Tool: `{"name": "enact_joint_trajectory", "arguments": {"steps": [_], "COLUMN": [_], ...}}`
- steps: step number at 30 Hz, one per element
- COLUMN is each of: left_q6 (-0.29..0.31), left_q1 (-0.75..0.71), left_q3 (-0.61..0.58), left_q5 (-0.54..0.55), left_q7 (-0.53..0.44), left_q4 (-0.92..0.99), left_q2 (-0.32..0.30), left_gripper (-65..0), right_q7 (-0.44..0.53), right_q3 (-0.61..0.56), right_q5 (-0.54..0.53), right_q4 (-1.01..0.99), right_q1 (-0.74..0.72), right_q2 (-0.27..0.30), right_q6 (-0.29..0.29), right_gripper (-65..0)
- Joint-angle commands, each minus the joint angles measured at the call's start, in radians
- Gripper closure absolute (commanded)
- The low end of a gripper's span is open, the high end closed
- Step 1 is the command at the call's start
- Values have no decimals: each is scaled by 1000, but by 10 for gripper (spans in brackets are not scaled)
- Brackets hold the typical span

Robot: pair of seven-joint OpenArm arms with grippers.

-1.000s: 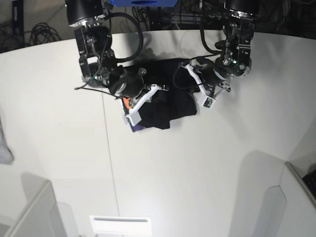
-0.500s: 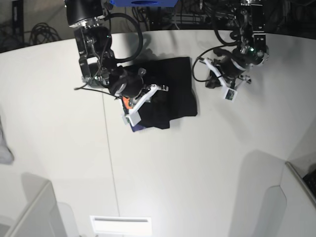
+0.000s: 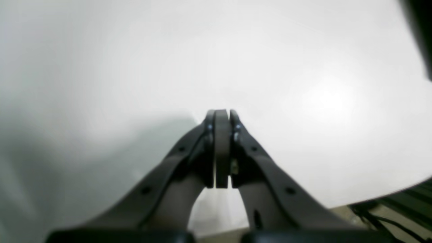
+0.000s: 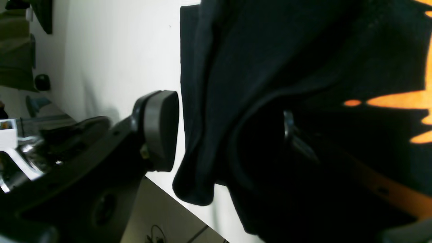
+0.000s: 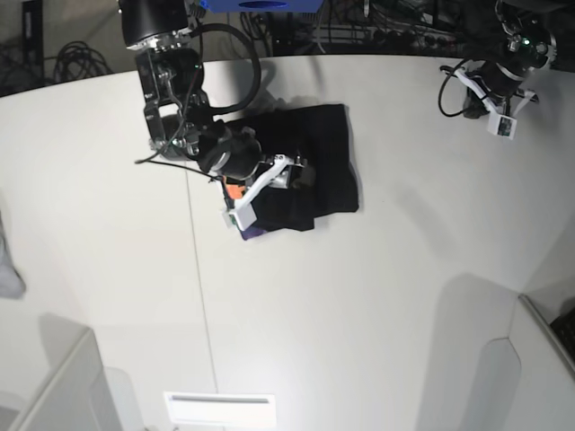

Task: Fold the T-shirt properly
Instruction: 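Flip the folded bundle over with the right gripper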

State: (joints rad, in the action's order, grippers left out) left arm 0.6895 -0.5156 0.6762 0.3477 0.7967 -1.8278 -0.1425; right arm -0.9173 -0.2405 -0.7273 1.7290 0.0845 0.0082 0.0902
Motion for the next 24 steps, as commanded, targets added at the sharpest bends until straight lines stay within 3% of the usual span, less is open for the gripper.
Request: {"name": "enact_joint_trajectory", "arguments": {"steps": [1,5,13,17,24], "left_q6": [9,9,9,9,9], "left_q1": [-2,-2,-1,2,4], "left_q3": [26,83,81,81,83], "left_q5": [17,17,17,17,17], "left_q7": [-21,-21,-21,-21,-21], "left_q4": [-11,-6,-6,-6,-6], "left_q2": [-10,-10,-7,-7,-7], "left_gripper": [0,0,0,0,0], "right_q7": [14,13,14,13,8], "right_q3": [-3,-43,-130,-165,-234], "right_q5": [-19,-22,-24,-24,-25], "right_q4": [32,61,61,61,56], "right_q1": [-12,-12,-16,-28,-59], "right_q2": [-6,-6,-7,-7,-6], "right_q6": [-7,-5,-4,52,55], "right_gripper": [-353,-353,-353,-353,-353]}}
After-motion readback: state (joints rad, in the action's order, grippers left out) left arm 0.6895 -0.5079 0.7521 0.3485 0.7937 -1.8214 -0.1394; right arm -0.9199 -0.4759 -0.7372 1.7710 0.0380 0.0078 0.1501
